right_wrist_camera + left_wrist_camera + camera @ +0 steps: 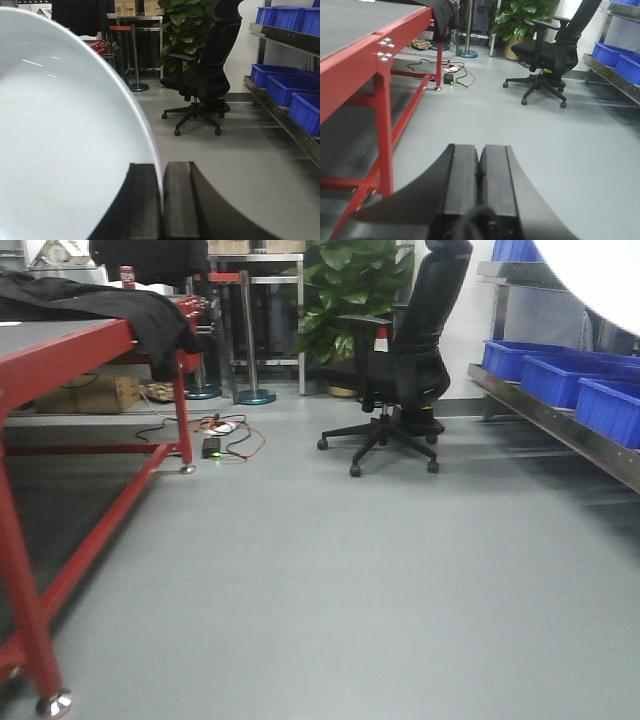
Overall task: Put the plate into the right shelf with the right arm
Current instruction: 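Drive the base up to the steel shelf with blue bins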
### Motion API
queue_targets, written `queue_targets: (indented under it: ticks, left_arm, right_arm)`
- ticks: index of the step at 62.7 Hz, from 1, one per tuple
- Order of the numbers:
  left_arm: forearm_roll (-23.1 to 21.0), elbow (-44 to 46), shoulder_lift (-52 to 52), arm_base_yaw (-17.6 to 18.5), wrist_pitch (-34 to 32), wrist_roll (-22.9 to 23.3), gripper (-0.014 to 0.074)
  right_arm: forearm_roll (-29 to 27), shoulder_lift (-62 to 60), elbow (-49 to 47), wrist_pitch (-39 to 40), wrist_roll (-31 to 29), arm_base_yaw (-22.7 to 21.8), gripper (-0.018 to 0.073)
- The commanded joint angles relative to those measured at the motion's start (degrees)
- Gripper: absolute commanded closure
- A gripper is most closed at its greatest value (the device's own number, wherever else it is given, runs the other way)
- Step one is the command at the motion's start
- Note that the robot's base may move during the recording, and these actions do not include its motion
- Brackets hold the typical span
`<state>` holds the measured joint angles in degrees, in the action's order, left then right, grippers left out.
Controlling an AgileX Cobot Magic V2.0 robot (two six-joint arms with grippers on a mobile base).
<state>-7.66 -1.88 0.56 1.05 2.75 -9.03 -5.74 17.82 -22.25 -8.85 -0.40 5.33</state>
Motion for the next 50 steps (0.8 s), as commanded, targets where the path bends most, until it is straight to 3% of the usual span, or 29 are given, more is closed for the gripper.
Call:
queue_targets:
  ticks: [1, 50]
  left_arm:
    - [-0.5, -0.6, 0.6, 0.1, -5.2, 0.4, 0.0724]
    - [-0.5, -0.6, 0.6, 0.1, -5.2, 0.4, 0.0724]
  right_arm:
    - [-0.3, 0.3, -1.7, 5.4, -0.2, -0.3, 0.0505]
    - [-0.3, 0.3, -1.7, 5.4, -0.2, -0.3, 0.0505]
